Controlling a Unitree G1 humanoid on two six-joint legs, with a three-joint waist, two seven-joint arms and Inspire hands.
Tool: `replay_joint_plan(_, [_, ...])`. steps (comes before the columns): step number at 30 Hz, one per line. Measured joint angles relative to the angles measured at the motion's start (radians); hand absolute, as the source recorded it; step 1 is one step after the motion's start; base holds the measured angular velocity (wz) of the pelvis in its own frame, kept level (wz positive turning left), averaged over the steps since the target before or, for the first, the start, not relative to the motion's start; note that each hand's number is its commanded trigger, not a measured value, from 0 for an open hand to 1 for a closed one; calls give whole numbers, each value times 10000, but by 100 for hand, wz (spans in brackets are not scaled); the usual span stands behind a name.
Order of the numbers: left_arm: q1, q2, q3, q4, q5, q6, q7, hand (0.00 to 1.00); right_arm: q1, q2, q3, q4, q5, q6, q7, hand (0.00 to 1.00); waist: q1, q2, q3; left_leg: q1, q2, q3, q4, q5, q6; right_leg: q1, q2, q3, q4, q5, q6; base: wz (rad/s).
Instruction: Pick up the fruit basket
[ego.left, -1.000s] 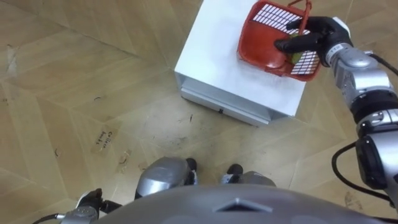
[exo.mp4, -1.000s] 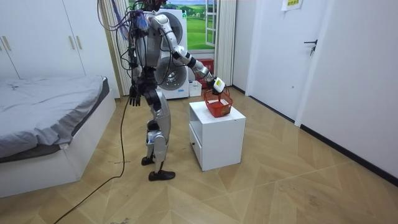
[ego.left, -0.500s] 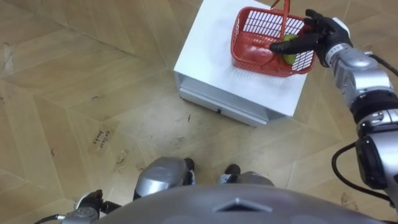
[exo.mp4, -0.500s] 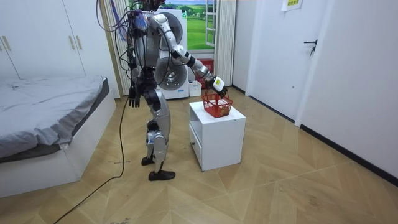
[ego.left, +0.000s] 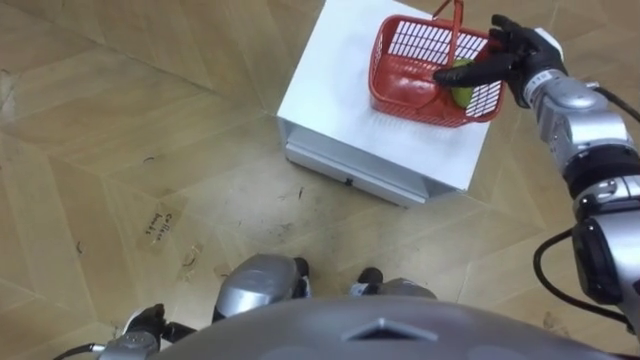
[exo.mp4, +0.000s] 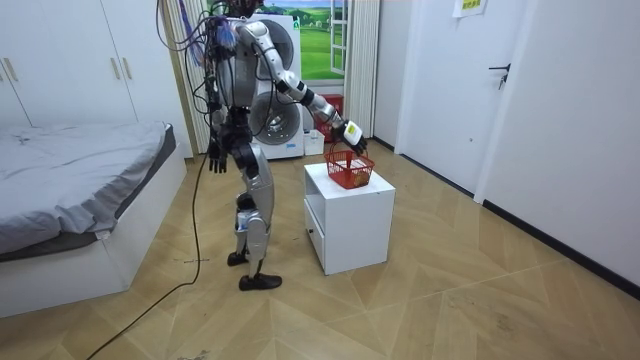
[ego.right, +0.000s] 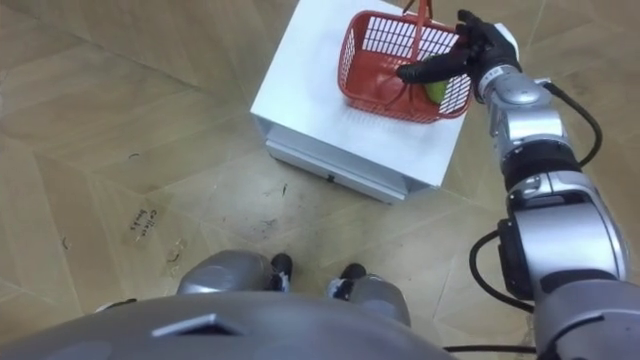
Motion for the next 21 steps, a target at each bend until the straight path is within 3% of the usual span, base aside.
replay_joint_plan(5, [-3,-19,78,-68,0,10,88,0,29,1,-110,-195,-5,1,-236,0,-173,-28,-7,101,23,-16,-110,0,0,167,123,23,-197,92,7,0])
replay_joint_plan(10, [15,-90,427,-112,15,45,269,0,684,0,-714,-1544,21,-114,-426,0,-433,-150,-41,403,50,76,-266,0,0,412,168,94,-338,113,17,-4])
replay_joint_plan(13, [98,-147,534,-188,-3,-11,501,0,1488,1,-974,-2303,-90,-336,-428,0,-736,-279,-117,746,93,262,-416,0,-1,792,274,270,-646,142,59,-4])
replay_joint_plan(17, [319,-209,1048,-463,-6,-146,728,0,3402,2,-1709,-3413,-204,-543,-642,0,-1114,-382,-206,1318,150,531,-700,0,-1,1273,394,709,-984,166,79,-20])
replay_joint_plan(19, [332,-209,1248,-650,-9,-164,748,0,3976,5,-1915,-3555,-210,-549,-741,0,-1265,-354,-195,1511,186,592,-876,0,-2,1335,449,866,-999,181,63,-27])
replay_joint_plan(21, [333,-228,1456,-889,-39,-221,943,0,4681,11,-2228,-3540,-404,-542,-906,0,-1645,-291,-182,1740,213,702,-1105,26,-44,1453,488,1014,-998,179,62,-14])
